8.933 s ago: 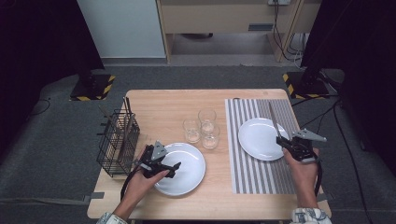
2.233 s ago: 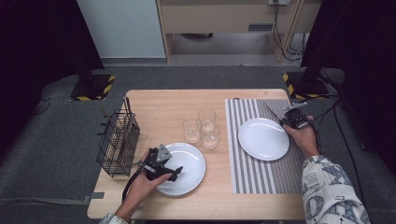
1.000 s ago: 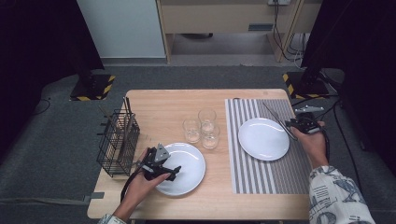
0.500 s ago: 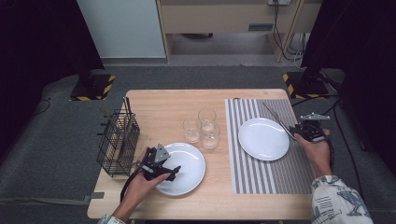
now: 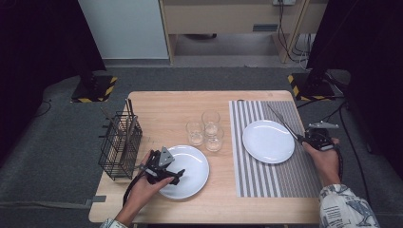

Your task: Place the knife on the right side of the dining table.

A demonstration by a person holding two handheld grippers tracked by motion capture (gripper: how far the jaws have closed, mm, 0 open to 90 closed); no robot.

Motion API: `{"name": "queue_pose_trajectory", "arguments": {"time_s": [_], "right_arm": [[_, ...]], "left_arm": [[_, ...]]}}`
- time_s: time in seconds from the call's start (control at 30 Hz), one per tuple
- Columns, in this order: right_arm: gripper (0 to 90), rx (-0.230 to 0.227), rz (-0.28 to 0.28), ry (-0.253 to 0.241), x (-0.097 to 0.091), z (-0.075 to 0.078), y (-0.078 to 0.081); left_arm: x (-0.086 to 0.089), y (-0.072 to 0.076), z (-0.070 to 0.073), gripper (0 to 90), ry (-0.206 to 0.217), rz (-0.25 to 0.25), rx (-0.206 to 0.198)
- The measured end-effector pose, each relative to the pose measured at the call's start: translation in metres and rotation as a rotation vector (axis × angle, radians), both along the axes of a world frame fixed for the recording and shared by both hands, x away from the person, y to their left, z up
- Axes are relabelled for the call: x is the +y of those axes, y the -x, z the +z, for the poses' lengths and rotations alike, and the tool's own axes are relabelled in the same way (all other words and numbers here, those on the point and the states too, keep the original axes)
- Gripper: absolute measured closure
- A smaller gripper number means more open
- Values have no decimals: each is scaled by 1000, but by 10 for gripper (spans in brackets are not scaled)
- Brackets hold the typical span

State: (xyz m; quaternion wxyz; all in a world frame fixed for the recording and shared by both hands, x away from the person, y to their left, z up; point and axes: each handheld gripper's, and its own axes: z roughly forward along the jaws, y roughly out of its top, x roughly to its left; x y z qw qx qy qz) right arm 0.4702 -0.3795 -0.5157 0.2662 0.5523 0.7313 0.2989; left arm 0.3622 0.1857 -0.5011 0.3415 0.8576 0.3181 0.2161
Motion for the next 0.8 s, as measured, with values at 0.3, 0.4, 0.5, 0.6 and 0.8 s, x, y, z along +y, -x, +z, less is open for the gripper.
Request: {"name": "queue_pose_trajectory", "arguments": {"time_s": [0.3, 0.4, 0.5, 0.6, 0.8], "right_arm": [[595, 24, -27, 24, 2, -7, 0], [599, 27, -32, 23, 2, -8, 1], [607, 30, -31, 26, 3, -9, 1], [611, 38, -28, 31, 3, -10, 2], [653, 35, -27, 11, 2, -11, 3]], "left_arm": [[-1, 1, 1, 48, -8, -2, -3], [-1, 1, 1, 49, -7, -2, -3], [-1, 1, 1, 49, -6, -4, -3], [-1, 1, 1, 49, -5, -5, -3], [0, 1, 2, 49, -1, 1, -7]]}}
